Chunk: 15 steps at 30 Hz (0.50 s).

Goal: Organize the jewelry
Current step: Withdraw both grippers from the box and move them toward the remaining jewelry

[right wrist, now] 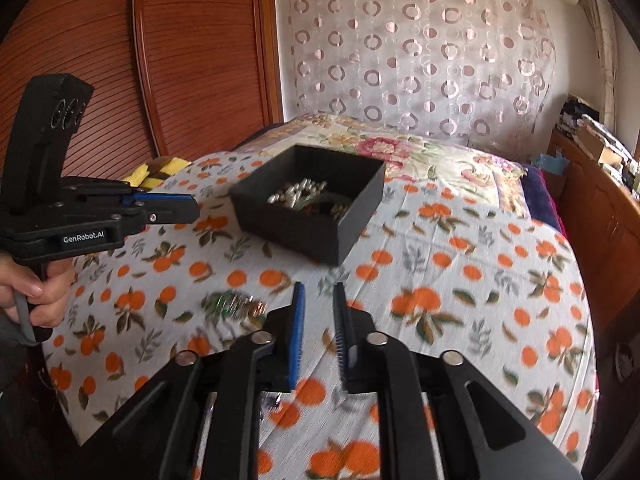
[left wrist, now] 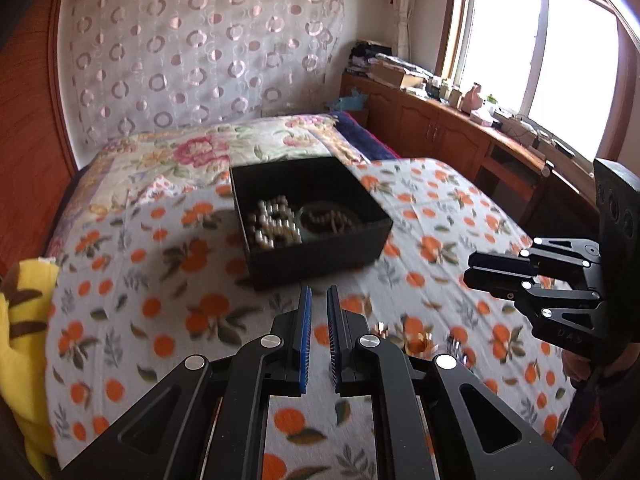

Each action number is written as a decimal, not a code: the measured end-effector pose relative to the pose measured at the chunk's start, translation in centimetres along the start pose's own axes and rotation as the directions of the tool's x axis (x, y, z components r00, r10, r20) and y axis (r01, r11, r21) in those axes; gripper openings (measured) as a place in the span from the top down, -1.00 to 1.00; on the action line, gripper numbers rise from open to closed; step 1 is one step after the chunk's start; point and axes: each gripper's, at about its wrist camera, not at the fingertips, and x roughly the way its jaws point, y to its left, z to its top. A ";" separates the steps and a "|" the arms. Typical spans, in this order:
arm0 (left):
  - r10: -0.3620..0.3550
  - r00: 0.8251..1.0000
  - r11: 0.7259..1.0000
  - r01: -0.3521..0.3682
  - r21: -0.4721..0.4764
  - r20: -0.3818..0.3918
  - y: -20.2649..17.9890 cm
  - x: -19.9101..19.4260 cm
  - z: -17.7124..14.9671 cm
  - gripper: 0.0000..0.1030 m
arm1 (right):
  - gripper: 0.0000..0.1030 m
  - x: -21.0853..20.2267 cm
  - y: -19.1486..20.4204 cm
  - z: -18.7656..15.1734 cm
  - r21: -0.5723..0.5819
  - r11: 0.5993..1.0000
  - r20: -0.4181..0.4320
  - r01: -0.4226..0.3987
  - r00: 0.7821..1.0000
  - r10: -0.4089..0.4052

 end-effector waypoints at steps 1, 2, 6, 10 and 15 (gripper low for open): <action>0.005 1.000 1.000 -0.005 0.004 -0.005 -0.1 0.0 -0.4 0.86 | 0.59 0.2 0.2 -0.4 0.000 1.000 -0.009 -0.004 1.000 0.004; 0.023 1.000 1.000 -0.022 0.018 -0.013 -0.3 0.1 -1.0 0.86 | 0.59 0.2 0.3 -0.6 0.000 1.000 -0.012 -0.006 1.000 0.006; 0.021 0.999 0.999 -0.020 0.025 -0.036 -0.8 0.2 -2.5 0.85 | 0.50 0.8 1.1 -1.6 -0.003 1.000 -0.029 -0.019 0.999 0.019; 0.013 0.999 1.000 -0.012 0.018 -0.037 -1.1 -0.2 -3.6 0.56 | 0.07 0.9 1.6 -2.2 0.001 1.000 -0.040 -0.030 0.999 0.030; 0.007 0.999 1.000 -0.007 0.000 -0.048 -1.0 -0.4 -4.4 0.54 | -0.27 1.2 2.2 -2.6 -0.007 0.999 -0.062 -0.047 0.997 0.046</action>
